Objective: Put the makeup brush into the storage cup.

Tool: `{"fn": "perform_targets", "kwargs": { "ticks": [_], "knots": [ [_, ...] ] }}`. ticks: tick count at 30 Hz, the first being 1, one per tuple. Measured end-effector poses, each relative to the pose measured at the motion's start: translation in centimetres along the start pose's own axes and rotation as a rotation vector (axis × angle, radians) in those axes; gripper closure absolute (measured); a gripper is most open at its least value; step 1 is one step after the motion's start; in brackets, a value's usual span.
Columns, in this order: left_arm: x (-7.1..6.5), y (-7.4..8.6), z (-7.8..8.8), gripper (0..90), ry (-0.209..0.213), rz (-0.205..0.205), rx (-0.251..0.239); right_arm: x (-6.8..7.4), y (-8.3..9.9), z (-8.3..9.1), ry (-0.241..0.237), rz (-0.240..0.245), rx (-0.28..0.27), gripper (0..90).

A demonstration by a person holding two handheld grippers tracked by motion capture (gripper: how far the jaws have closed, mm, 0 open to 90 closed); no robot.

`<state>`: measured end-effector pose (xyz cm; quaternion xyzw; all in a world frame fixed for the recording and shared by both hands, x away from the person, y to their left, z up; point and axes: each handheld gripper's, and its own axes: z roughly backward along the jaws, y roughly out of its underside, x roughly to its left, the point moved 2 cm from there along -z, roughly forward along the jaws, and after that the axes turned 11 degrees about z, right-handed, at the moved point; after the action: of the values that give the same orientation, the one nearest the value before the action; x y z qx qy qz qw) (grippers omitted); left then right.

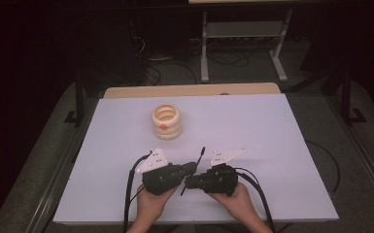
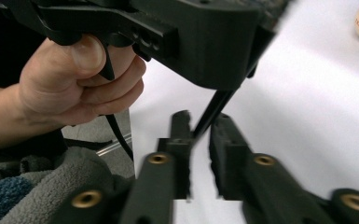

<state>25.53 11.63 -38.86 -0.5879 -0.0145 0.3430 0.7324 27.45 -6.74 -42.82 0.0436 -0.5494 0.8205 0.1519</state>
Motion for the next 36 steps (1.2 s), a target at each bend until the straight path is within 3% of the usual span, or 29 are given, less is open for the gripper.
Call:
{"fn": "perform_targets", "kwargs": {
  "ticks": [3,8,10,15,25,36],
  "knots": [
    [0.0,0.1,0.1,86.0,-0.007,-0.01,-0.005,-0.4,0.2,0.3,0.015,-0.051,0.01,84.7],
    [0.2,0.1,0.0,84.2,0.013,-0.001,0.022,-0.1,0.1,0.3,0.048,-0.034,0.04,84.8],
    [0.3,0.1,-0.1,76.4,0.025,0.016,0.031,-0.1,0.0,0.4,0.066,-0.024,0.05,84.8],
    [0.1,0.1,-0.1,72.5,0.01,-0.004,0.06,-0.1,-0.1,0.6,0.099,0.007,0.105,84.8],
    [0.3,-0.1,-0.2,75.5,0.014,-0.001,0.108,0.6,-0.3,0.1,0.123,0.08,0.192,84.8],
    [0.2,-0.2,-0.1,85.2,0.012,-0.018,0.13,0.9,-0.2,-0.1,0.13,0.108,0.21,84.1]
  ]
}}
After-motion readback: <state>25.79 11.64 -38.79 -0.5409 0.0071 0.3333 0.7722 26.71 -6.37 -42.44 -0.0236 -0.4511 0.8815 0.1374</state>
